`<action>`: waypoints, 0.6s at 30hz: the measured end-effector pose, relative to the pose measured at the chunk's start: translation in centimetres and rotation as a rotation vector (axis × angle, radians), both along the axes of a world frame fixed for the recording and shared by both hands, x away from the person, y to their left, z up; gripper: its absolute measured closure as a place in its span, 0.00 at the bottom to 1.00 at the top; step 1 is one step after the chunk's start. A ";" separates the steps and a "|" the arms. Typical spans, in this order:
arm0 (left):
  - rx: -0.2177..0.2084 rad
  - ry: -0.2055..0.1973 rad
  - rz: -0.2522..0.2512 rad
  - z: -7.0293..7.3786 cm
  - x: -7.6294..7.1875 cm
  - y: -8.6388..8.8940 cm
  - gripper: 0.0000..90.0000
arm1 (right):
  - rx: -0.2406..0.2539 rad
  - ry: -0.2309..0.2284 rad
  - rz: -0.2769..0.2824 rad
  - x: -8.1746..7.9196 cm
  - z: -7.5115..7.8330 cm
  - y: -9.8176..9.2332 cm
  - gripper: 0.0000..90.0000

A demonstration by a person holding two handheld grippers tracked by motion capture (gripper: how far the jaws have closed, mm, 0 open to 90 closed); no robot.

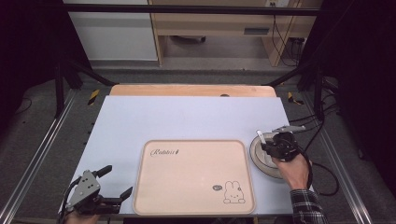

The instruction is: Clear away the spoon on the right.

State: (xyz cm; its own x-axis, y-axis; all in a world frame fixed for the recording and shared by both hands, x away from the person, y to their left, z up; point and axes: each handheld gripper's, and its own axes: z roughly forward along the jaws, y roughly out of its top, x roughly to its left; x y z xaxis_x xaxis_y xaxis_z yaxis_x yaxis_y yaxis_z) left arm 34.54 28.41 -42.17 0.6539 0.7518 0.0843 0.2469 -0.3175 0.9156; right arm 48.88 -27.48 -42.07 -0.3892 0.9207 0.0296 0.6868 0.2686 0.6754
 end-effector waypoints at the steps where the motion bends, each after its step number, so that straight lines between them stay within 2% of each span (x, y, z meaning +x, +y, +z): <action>1: 0.000 0.000 0.000 0.0 0.0 0.0 0.02 | 0.002 -0.001 -0.002 0.0 0.1 0.0 0.82; 6: 0.002 0.000 0.000 0.0 0.0 0.0 0.02 | 0.029 -0.007 -0.005 -0.3 0.7 -0.2 0.82; 12: 0.003 0.001 0.000 0.0 0.0 0.0 0.03 | 0.017 -0.002 0.005 -0.4 1.2 0.1 0.82; 18: 0.003 -0.001 0.001 0.0 0.0 0.0 0.03 | 0.009 -0.002 0.011 -0.7 2.4 0.1 0.82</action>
